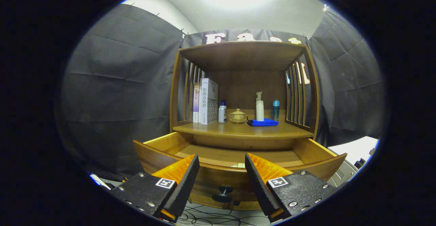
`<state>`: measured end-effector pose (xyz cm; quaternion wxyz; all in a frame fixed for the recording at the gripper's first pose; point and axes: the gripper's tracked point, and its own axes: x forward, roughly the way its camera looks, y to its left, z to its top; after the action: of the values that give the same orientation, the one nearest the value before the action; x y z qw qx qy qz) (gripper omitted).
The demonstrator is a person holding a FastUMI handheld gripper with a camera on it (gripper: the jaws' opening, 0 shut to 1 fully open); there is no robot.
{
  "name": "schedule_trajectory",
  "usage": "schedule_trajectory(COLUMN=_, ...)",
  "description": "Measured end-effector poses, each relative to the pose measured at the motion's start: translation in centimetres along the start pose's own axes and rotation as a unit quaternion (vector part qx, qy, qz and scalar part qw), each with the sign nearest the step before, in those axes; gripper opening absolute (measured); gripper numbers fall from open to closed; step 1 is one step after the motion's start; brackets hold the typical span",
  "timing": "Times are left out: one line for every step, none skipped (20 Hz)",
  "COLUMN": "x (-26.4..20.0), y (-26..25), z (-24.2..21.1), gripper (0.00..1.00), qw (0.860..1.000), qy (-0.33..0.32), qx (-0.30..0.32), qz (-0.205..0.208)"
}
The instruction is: Pull open the drawer, take out the items inside it, and place them on the countertop above the cabinet.
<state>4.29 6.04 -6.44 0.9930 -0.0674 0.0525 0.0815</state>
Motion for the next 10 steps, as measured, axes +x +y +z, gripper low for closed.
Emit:
schedule_trajectory(x=0.5, y=-0.3, z=0.4, gripper=0.85, qw=1.0, qy=0.005, qx=0.0, qz=0.0)
schedule_trajectory(x=1.3, y=-0.9, z=0.7, gripper=0.86, qw=1.0, qy=0.013, qx=-0.001, qz=-0.003)
schedule_trajectory(x=2.0, y=-1.3, z=0.9, gripper=0.86, qw=1.0, qy=0.018, qx=0.0, qz=-0.008)
schedule_trajectory(x=2.7, y=-1.8, z=1.1, gripper=0.86, qw=1.0, qy=0.027, qx=0.003, qz=-0.012)
schedule_trajectory(x=3.5, y=-2.2, z=1.2, gripper=0.86, qw=0.999, qy=0.035, qx=0.007, qz=-0.015)
schedule_trajectory(x=4.3, y=-2.5, z=1.2, gripper=0.86, qw=0.999, qy=0.046, qx=0.008, qz=-0.019)
schedule_trajectory(x=5.1, y=-2.6, z=1.1, gripper=0.86, qw=0.998, qy=0.061, qx=0.01, qz=-0.017)
schedule_trajectory(x=6.0, y=-2.5, z=0.7, gripper=0.86, qw=0.997, qy=0.081, qx=0.015, qz=-0.01)
schedule_trajectory(x=6.9, y=-2.6, z=0.2, gripper=0.86, qw=0.995, qy=0.102, qx=0.021, qz=-0.009)
schedule_trajectory(x=7.8, y=-2.7, z=-0.2, gripper=0.86, qw=0.992, qy=0.121, qx=0.029, qz=-0.007)
